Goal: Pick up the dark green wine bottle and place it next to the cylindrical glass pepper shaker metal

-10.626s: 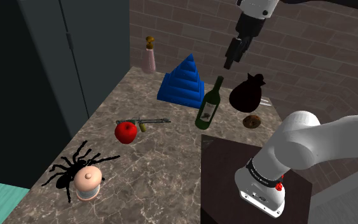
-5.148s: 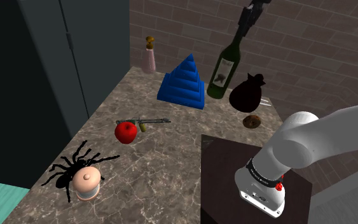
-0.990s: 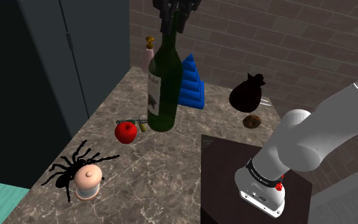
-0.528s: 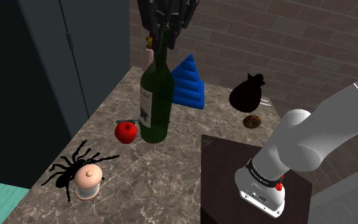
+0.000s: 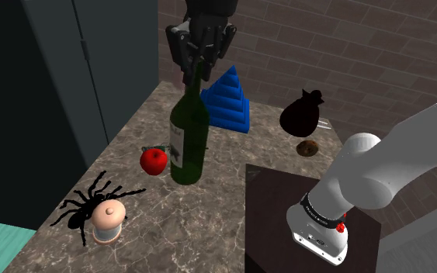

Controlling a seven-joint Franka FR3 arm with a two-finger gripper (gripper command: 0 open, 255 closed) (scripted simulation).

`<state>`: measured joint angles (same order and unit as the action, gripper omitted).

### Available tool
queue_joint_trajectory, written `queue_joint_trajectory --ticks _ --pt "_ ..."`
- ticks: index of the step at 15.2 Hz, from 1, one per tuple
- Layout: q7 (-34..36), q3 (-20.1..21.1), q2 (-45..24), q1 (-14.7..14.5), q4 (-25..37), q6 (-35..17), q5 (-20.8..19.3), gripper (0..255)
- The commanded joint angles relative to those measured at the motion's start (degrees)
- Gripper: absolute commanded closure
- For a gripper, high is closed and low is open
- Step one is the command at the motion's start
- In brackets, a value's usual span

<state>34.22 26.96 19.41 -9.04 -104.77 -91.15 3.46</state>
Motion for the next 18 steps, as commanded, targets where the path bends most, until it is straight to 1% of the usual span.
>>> queue_joint_trajectory --ticks 1,18 --pt "-0.2 -0.1 0.5 -0.1 -2.1 -1.6 0.2 255" --pt "-0.1 0.6 2.4 -0.9 -16.8 -14.6 1.3 255"
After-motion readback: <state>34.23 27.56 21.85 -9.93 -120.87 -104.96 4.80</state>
